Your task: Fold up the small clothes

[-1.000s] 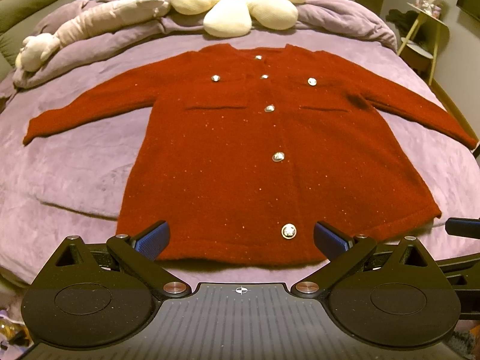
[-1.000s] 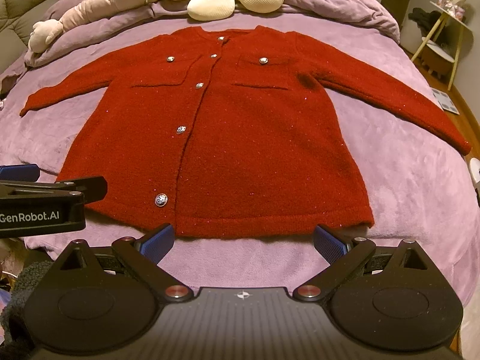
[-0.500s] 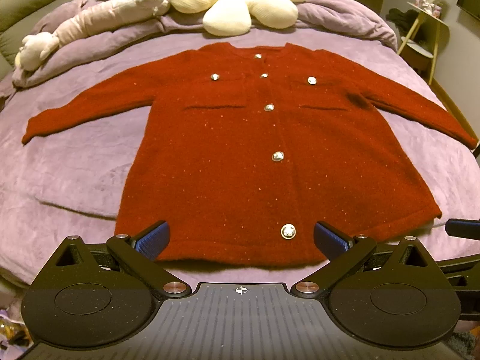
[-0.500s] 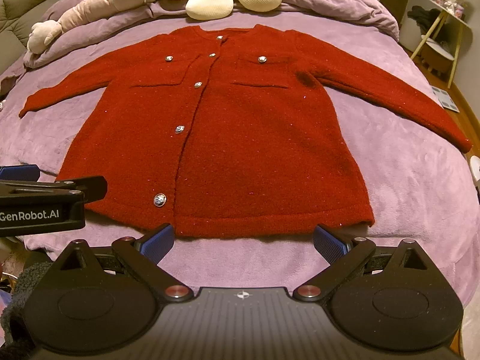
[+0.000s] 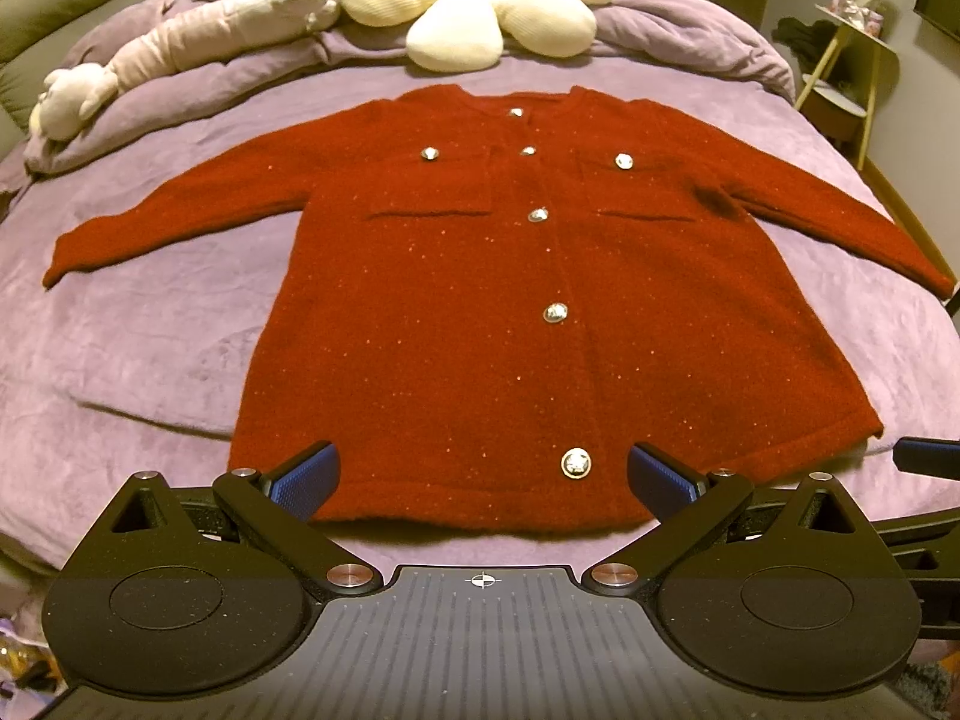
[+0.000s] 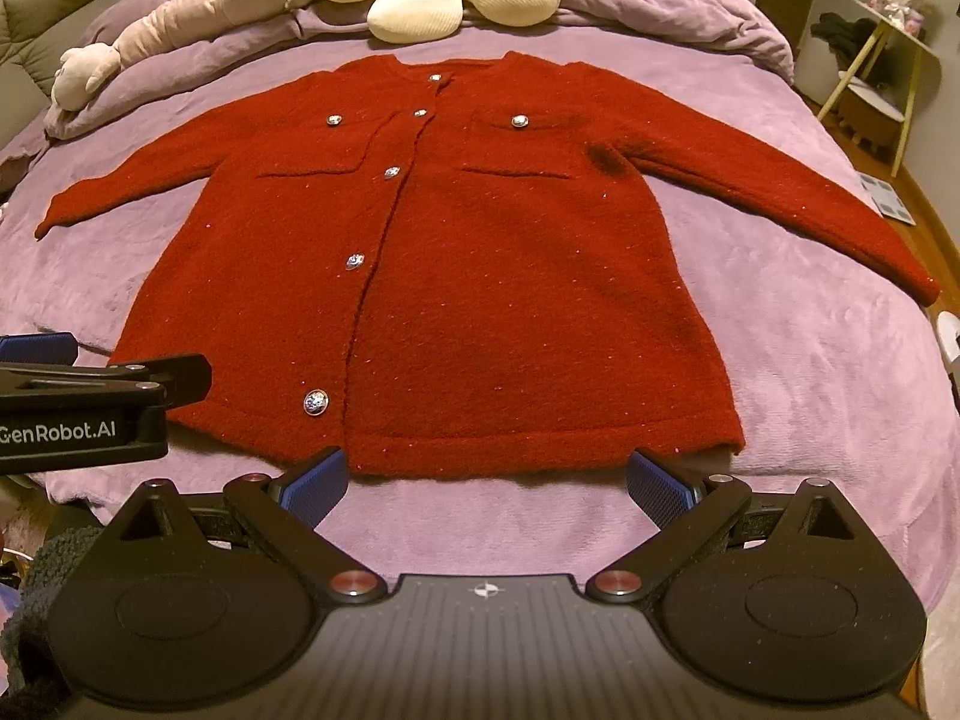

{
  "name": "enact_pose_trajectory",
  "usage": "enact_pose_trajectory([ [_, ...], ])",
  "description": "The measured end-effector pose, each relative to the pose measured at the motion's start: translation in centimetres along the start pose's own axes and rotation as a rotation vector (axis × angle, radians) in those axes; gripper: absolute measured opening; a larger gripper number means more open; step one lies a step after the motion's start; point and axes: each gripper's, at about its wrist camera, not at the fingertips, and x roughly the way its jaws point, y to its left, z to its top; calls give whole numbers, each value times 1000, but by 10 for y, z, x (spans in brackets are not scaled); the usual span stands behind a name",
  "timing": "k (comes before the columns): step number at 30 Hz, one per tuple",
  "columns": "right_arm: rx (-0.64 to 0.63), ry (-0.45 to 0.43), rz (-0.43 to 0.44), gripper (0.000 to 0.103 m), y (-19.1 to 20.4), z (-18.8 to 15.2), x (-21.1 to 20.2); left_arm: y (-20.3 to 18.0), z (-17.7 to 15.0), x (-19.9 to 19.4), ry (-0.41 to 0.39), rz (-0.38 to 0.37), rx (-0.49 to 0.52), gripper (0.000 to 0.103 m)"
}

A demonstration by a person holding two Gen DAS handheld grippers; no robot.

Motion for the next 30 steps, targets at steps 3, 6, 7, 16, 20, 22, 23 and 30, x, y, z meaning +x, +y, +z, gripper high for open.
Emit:
enact_pose_trajectory([
  [3,0,-1,0,99,0,0,0,0,0,1,0,0,-1,103],
  [6,-1,-4,1,99,-1,0,-1,0,0,0,-1,0,0,103],
  [7,-2,-6,1,99,-1,0,-1,0,0,0,-1,0,0,103],
  [16,0,-10,1,99,-1,0,-1,1,0,1,0,-1,-2,103],
  [20,1,-11,4,99,-1,0,-1,2,0,1,1,0,-2,103],
  [22,1,-13,5,99,-1,0,-1,2,0,2,0,0,-4,103],
  [23,2,-14,5,99,-2,0,-1,2,0,2,1,0,-5,103],
  [30,6,-15,7,99,-3,0,0,1,0,3,2,1,-9,103],
])
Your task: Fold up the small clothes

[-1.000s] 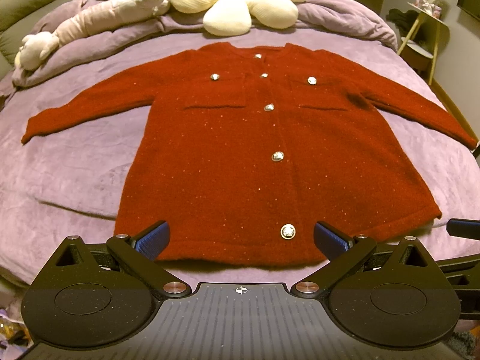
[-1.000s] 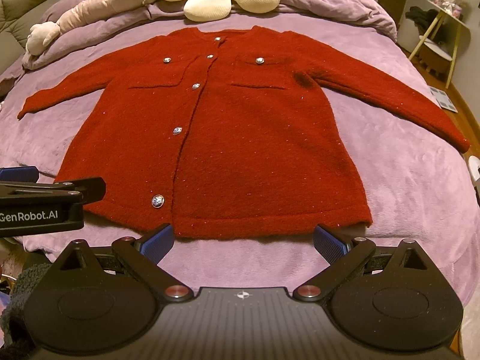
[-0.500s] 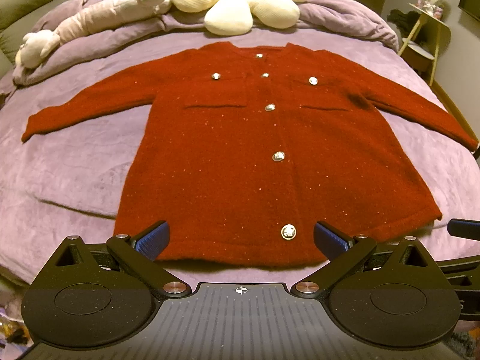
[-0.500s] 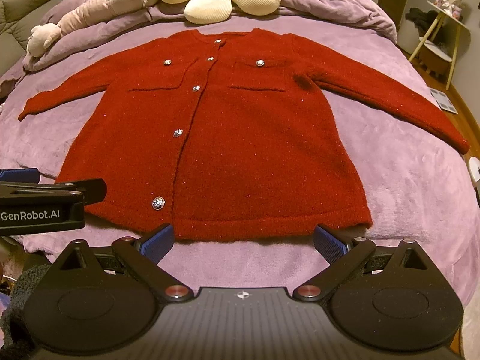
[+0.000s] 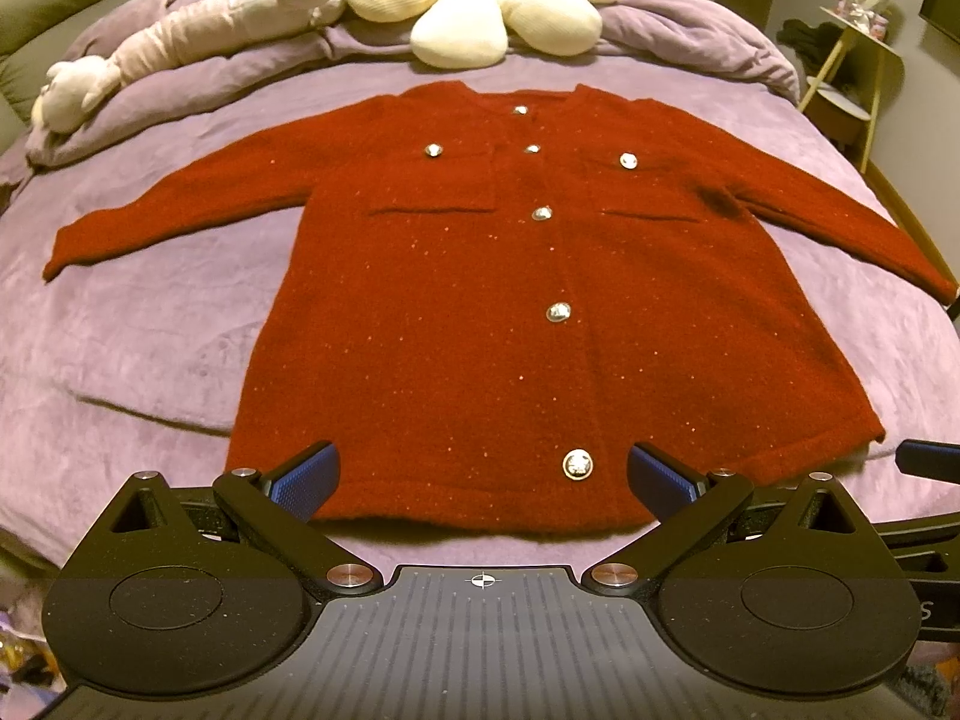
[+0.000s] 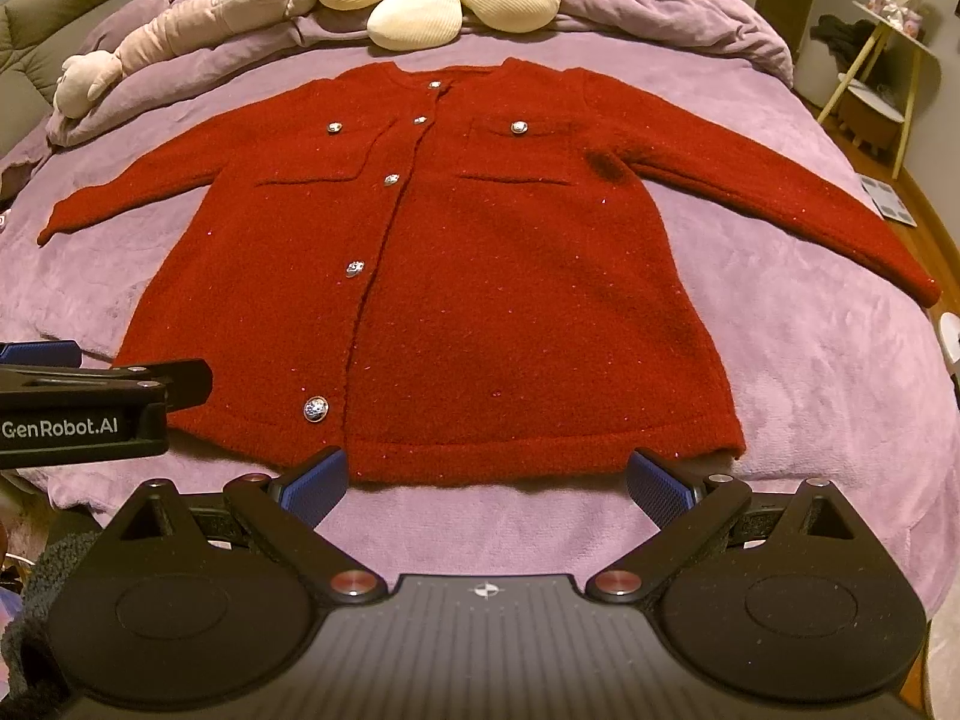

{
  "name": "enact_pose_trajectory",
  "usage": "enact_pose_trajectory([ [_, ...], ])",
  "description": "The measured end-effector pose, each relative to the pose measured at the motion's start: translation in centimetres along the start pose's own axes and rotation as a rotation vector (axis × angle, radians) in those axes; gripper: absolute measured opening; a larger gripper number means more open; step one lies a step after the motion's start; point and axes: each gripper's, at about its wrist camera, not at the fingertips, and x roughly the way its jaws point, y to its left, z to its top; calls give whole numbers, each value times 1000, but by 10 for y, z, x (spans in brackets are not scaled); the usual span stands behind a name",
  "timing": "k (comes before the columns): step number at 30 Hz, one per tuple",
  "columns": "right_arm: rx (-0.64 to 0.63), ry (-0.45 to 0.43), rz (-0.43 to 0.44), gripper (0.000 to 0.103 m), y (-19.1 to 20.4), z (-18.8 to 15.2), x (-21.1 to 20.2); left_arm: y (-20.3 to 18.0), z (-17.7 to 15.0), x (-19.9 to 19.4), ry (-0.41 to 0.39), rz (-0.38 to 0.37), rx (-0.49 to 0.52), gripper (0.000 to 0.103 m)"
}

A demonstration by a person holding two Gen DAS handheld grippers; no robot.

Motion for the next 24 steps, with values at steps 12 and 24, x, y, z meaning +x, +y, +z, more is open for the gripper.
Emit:
enact_pose_trajectory([
  [12,29,5,26,99,-6,-1,3,0,0,2,7,3,-2,103],
  [24,36,15,34,99,-8,-3,6,2,0,8,21,7,-5,103],
])
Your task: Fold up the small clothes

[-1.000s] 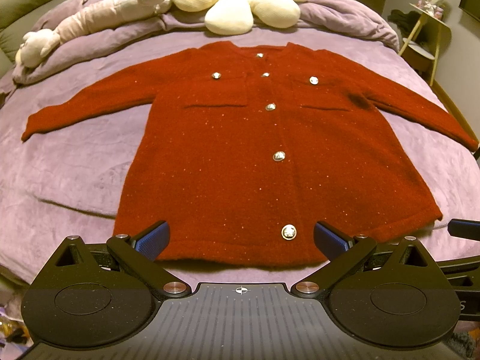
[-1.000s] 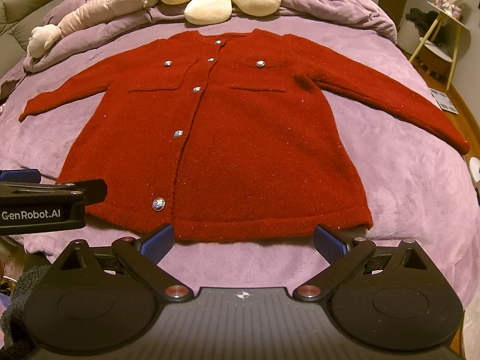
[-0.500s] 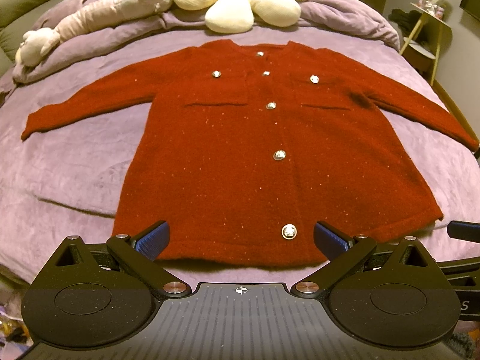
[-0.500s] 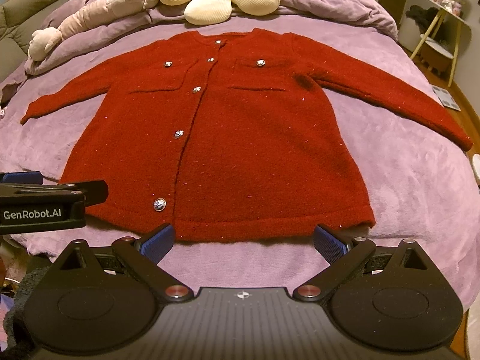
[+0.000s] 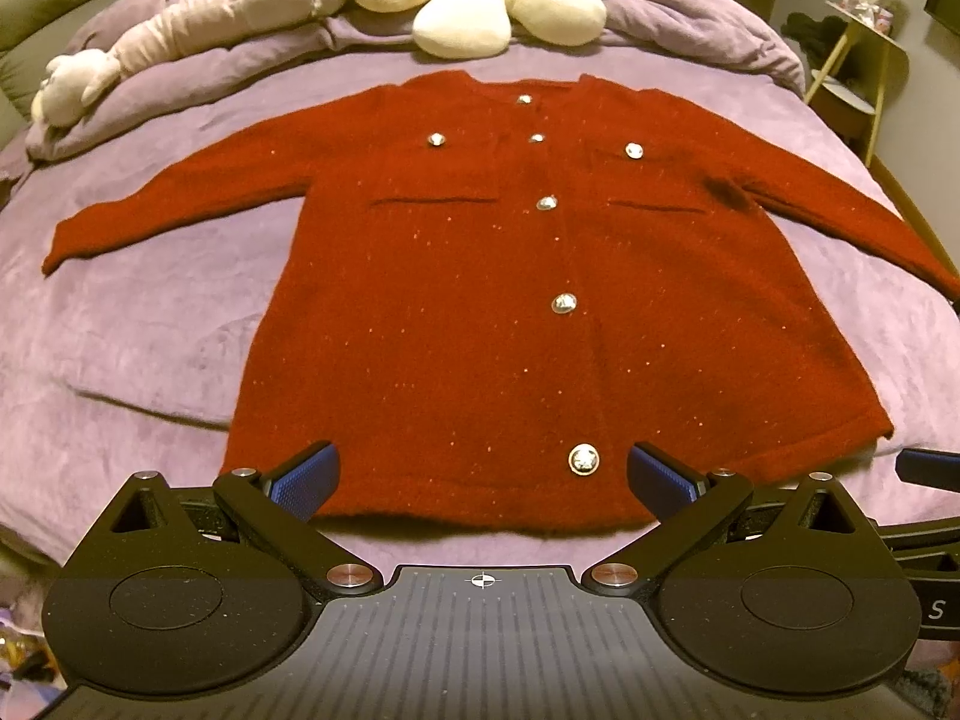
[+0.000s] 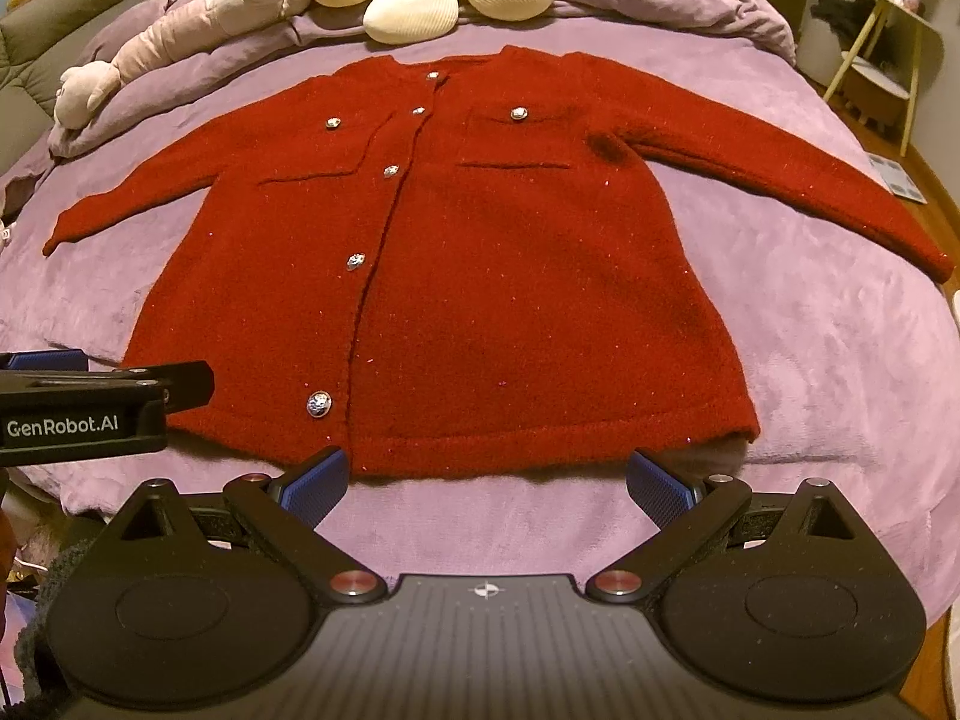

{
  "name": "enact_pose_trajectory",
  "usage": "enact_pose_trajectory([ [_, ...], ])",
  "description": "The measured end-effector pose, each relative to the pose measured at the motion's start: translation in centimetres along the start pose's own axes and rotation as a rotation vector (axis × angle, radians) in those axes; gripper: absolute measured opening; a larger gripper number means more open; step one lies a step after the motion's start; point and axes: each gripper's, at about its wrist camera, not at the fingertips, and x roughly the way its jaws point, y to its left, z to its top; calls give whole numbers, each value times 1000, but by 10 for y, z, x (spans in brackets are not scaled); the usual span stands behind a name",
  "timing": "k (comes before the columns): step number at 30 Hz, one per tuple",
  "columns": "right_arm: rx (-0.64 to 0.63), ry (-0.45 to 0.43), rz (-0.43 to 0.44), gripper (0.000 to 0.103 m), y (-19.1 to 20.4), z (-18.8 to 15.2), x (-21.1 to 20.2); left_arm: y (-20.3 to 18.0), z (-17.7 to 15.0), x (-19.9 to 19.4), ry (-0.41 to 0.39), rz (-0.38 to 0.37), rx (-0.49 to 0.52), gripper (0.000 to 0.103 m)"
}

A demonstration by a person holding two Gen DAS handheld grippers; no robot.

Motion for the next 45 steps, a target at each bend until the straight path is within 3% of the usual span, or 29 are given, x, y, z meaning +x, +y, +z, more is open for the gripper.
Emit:
enact_pose_trajectory([
  [11,26,5,36,99,-8,-2,9,1,-1,11,26,-2,-8,103],
  [17,103,-36,115,99,-30,-1,16,-2,4,21,40,-9,-1,103],
  [22,327,-383,217,99,-105,0,17,-1,18,37,23,-5,-14,103],
  [27,703,-393,171,99,-225,31,57,-2,40,70,-2,47,-54,103],
  [31,1032,-506,221,98,-318,32,88,-5,54,103,10,81,-93,103],
  [34,1230,-563,282,85,-368,26,113,-4,58,123,31,94,-120,103],
  [36,1303,-565,284,62,-389,28,128,-5,59,133,65,100,-126,103],
  [42,1410,-596,266,46,-426,25,155,7,52,148,102,63,-200,103],
  [45,1394,-590,235,35,-435,29,160,14,47,151,97,32,-221,103],
])
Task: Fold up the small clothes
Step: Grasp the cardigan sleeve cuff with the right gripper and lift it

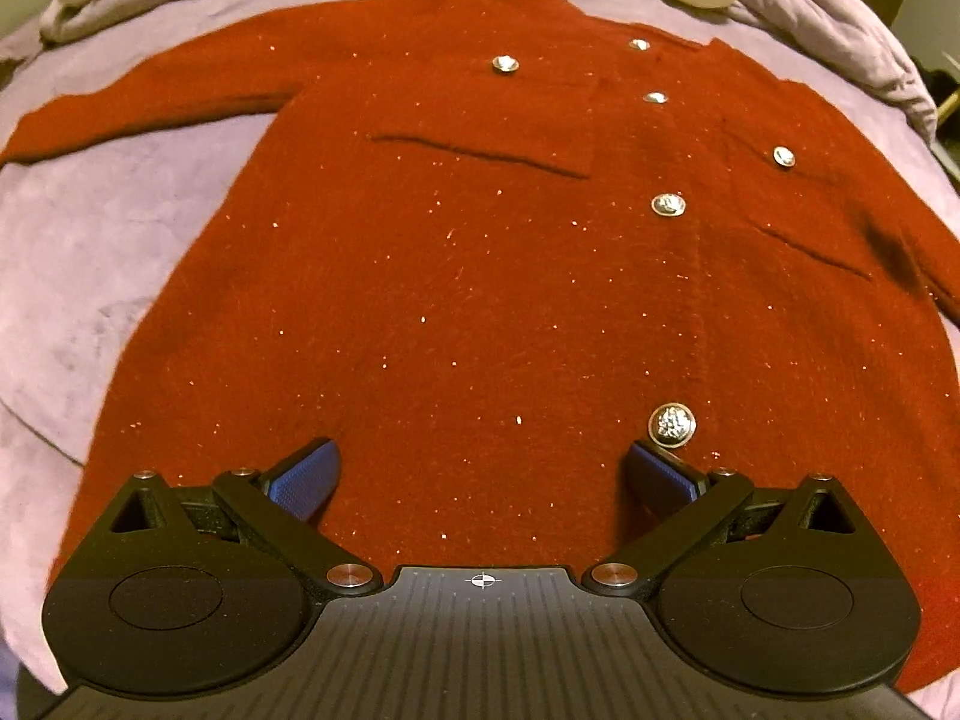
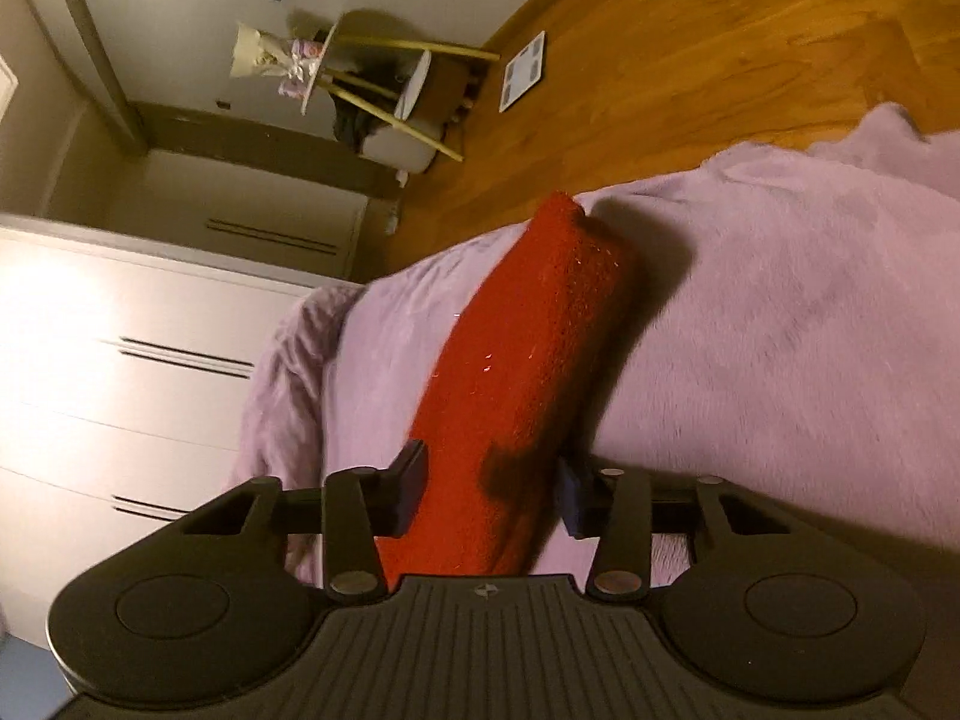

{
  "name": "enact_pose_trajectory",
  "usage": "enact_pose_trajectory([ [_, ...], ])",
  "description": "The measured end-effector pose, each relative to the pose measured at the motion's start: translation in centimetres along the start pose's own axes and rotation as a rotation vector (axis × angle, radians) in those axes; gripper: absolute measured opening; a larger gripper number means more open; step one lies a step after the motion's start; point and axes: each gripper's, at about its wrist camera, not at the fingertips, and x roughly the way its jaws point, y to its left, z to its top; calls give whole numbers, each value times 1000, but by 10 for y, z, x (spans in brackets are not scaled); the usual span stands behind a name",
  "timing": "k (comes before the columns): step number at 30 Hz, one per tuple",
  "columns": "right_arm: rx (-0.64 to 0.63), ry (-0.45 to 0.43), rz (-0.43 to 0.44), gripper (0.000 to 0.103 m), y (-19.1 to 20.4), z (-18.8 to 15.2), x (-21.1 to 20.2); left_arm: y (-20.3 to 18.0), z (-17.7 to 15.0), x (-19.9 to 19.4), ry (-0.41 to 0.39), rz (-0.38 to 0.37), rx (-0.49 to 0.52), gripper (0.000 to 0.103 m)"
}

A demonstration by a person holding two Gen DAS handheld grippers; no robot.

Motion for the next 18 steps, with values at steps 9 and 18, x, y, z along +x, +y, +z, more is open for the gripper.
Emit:
enact_pose_trajectory([
  [9,-388,-93,-188,12,59,-26,1,0,3,1,12,-12,30,103],
  [18,-1147,17,172,14,214,-223,-3,5,36,-22,-71,-96,33,103],
])
